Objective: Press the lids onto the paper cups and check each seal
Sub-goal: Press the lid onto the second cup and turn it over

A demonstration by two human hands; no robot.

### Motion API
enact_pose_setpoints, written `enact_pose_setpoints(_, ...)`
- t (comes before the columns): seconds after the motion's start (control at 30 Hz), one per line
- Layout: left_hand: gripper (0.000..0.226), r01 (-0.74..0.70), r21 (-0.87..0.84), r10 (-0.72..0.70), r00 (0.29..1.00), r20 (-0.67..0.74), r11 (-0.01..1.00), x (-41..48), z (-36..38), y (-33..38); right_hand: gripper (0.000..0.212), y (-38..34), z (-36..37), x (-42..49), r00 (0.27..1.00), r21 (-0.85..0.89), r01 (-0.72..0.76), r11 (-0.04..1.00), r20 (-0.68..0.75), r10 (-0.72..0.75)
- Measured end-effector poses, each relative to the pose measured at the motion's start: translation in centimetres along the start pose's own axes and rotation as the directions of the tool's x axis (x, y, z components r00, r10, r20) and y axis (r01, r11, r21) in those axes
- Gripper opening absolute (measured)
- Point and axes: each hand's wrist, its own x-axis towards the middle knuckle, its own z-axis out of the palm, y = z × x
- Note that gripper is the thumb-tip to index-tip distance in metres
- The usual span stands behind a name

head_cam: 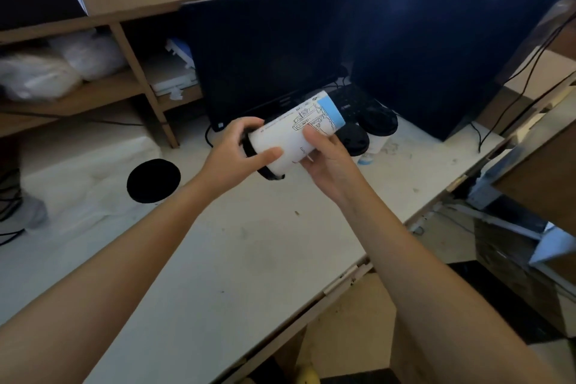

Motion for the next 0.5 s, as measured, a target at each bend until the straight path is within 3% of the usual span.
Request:
enact_pose_setpoints(0.2,0.061,-0.134,0.165,0.109,0.982,0.152,0.977,1.8,0.5,-0.4,0.053,-1.2,0.7,1.8,0.992,-0.489,0.002,0.872,-0.107,-0.062)
enact_pose_setpoints(0.4,0.071,-0.022,0.181,0.011,0.998,0.059,0.983,4.2,1.0,-0.3,0.065,-1.5,2.3,4.5,0.984,-0.654,0.037,0.756,-0.110,-0.143)
enact_pose_setpoints(0.5,0.075,0.029,0.202,-0.047,0.995,0.085,0.979,5.6,0.7,-0.8,0.070,-1.2,2.4,6.1,0.983,-0.713,0.037,0.700,-0.098,-0.152)
